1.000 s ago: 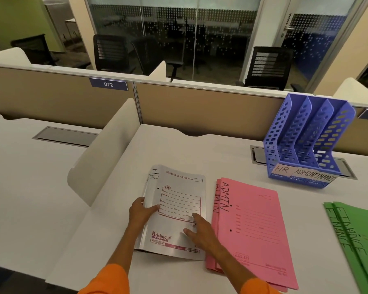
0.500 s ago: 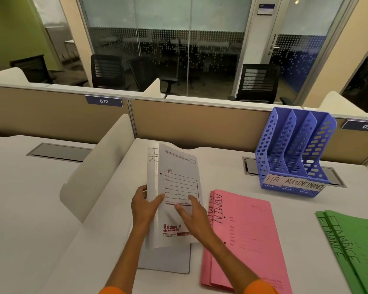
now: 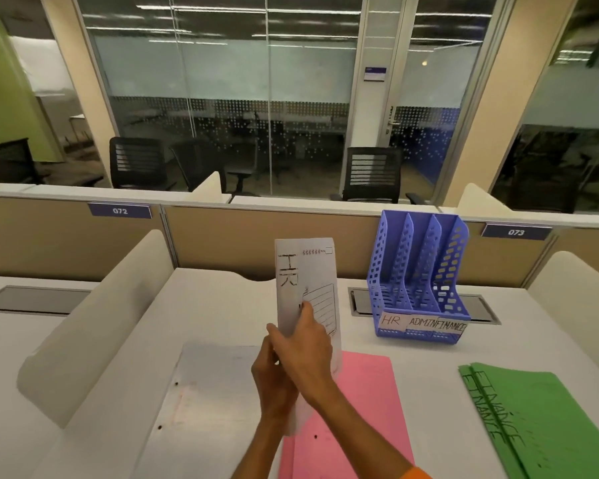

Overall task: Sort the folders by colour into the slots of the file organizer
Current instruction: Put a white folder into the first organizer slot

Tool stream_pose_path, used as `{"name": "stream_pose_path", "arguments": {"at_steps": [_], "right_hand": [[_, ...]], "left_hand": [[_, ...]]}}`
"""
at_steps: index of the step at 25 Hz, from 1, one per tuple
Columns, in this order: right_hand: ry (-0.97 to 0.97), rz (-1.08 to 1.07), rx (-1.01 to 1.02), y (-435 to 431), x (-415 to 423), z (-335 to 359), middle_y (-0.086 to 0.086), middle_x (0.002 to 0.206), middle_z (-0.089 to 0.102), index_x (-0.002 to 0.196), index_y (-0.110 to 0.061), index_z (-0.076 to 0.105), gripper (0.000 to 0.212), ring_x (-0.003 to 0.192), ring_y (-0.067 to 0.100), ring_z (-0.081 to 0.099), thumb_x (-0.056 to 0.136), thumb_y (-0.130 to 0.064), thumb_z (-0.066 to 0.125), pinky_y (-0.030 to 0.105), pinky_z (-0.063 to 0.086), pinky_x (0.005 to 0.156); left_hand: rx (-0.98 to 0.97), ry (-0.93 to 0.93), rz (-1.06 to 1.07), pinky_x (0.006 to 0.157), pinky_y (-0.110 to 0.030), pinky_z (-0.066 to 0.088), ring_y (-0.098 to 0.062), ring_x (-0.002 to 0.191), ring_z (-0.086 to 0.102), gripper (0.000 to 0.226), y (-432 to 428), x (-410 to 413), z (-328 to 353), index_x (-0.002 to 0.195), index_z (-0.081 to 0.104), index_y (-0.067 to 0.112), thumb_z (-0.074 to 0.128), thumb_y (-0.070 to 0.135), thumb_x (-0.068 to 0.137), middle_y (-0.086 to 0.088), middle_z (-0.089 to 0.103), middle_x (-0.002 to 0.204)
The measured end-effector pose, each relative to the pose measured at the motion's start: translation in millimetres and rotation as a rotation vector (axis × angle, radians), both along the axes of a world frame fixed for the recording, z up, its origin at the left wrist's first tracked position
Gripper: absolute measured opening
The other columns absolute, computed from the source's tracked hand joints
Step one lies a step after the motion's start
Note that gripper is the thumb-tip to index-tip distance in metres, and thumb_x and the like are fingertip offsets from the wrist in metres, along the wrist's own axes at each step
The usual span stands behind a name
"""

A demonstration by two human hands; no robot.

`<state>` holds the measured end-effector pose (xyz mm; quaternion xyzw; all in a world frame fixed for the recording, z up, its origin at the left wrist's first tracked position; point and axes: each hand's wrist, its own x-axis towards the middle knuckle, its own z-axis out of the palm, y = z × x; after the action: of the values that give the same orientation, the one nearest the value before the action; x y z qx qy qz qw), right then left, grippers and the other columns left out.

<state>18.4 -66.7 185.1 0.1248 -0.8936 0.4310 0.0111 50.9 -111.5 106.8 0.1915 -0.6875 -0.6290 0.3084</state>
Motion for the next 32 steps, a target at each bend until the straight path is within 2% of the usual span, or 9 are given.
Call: {"name": "stream_pose_path", "arguments": {"at_steps": [4,9,13,17,19,24,26,29,32], "right_hand": [[0.055,-0.134,0.095,41,-23,1,0.005,0.138,0.054,0.134,-0.017,0.035,0.057,0.111,0.024,0.062,0.089,-0.044,0.057,0.035,0.054,0.09],[0.117,-0.235,0.177,84,-46,3,0.006,0.129,0.061,0.118,-0.018,0.038,0.037,0.095,0.024,0.069,0.091,-0.036,0.056,0.031,0.058,0.076],[0.178,-0.299,0.243,113,-62,0,0.007,0.124,0.065,0.123,-0.016,0.037,0.039,0.093,0.025,0.07,0.093,-0.035,0.053,0.034,0.059,0.077],[0.263,-0.359,0.299,142,-78,3,0.01,0.103,0.072,0.117,-0.012,0.044,0.031,0.083,0.027,0.072,0.094,-0.031,0.053,0.035,0.059,0.07],[0.319,-0.374,0.28,157,-88,7,0.013,0.087,0.073,0.112,-0.008,0.047,0.025,0.072,0.031,0.072,0.093,-0.024,0.052,0.037,0.058,0.061],[0.324,-0.43,0.094,189,-116,18,0.017,0.086,0.07,0.106,-0.007,0.046,0.018,0.069,0.034,0.068,0.093,-0.019,0.05,0.042,0.058,0.058],[0.352,-0.44,-0.008,198,-125,22,0.016,0.089,0.07,0.103,-0.007,0.046,0.016,0.067,0.03,0.067,0.093,-0.017,0.053,0.04,0.059,0.056],[0.466,-0.47,-0.111,210,-138,28,0.014,0.095,0.071,0.103,-0.009,0.048,0.019,0.069,0.025,0.068,0.09,-0.016,0.06,0.016,0.048,0.049],[0.517,-0.453,-0.18,216,-159,34,0.013,0.11,0.069,0.108,-0.014,0.042,0.024,0.08,0.024,0.07,0.091,-0.021,0.058,0.018,0.053,0.055]], "left_hand": [[-0.033,0.005,-0.084,0.093,-0.023,0.052,-0.024,0.108,0.064,0.042,49,-26,-13,0.111,0.056,0.011,0.066,0.035,0.078,-0.001,0.066,0.113],[-0.095,0.004,-0.142,0.069,-0.008,0.055,0.013,0.094,0.062,0.022,91,-46,-20,0.104,0.056,0.056,0.059,0.039,0.089,0.035,0.066,0.097],[-0.128,0.045,-0.269,0.092,-0.033,0.056,-0.002,0.105,0.064,0.044,124,-63,-29,0.117,0.051,0.03,0.065,0.049,0.08,0.011,0.066,0.115],[-0.36,0.005,-0.379,0.081,-0.012,0.054,0.006,0.1,0.063,0.056,141,-72,-35,0.12,0.052,0.04,0.07,0.063,0.072,0.03,0.065,0.11],[-0.464,-0.102,-0.512,0.089,-0.011,0.05,0.009,0.112,0.057,0.074,146,-69,-49,0.132,0.041,0.047,0.073,0.067,0.069,0.033,0.057,0.126],[-0.849,-0.562,-0.693,0.121,-0.041,0.021,-0.012,0.15,0.01,0.106,141,-70,-113,0.153,0.01,0.034,0.059,0.076,0.069,0.017,0.0,0.162],[-0.986,-0.709,-0.695,0.121,-0.052,0.017,-0.021,0.151,-0.006,0.117,139,-70,-126,0.154,0.013,0.024,0.062,0.078,0.062,0.003,-0.002,0.164],[-1.168,-0.676,-0.546,0.119,-0.055,0.009,-0.024,0.149,-0.013,0.166,137,-68,-146,0.154,0.013,0.021,0.084,0.066,0.011,-0.005,0.007,0.164],[-1.122,-0.61,-0.577,0.117,-0.048,-0.016,-0.024,0.148,-0.019,0.18,130,-72,-176,0.153,-0.009,0.018,0.096,0.047,0.01,-0.002,-0.016,0.163]]}}
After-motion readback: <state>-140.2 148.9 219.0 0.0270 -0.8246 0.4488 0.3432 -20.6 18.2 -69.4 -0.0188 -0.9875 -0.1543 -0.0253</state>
